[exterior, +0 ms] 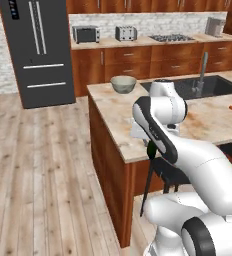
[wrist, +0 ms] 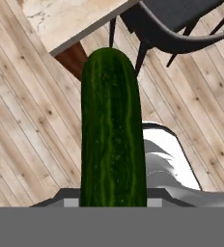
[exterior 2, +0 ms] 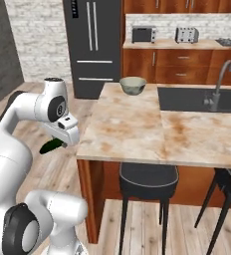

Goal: Place the two vegetables and bowl onto the tray for setting up a vegetable dip station.

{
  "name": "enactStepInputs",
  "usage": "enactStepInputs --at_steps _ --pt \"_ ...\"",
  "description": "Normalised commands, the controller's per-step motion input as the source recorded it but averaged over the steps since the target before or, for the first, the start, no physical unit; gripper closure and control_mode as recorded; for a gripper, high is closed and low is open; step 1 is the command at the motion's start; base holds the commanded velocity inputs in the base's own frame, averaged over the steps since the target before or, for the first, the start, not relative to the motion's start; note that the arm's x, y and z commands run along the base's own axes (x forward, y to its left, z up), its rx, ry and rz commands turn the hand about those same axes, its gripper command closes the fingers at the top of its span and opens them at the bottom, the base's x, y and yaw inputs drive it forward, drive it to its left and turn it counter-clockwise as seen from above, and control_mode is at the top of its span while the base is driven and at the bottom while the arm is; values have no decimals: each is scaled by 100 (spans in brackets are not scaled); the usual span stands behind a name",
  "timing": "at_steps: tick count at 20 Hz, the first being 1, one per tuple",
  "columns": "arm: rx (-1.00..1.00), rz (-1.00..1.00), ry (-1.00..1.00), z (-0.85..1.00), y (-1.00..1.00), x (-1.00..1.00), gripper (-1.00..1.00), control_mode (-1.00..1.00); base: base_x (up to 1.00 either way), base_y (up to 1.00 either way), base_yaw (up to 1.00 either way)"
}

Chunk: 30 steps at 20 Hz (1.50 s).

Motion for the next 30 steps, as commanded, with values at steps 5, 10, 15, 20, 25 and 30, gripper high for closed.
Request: enactStepInputs --at_steps 5,10,15,20,25,30 --pt "0 0 0 0 0 0 100 100 -5 68 -9" --pt "0 0 0 0 0 0 100 100 0 68 -11" --pt "0 0 0 0 0 0 100 100 12 65 -15" --pt "0 0 0 0 0 0 100 100 32 52 -27" --pt "0 0 0 0 0 0 100 100 38 55 -21" --pt "0 0 0 0 0 0 100 100 50 59 -3"
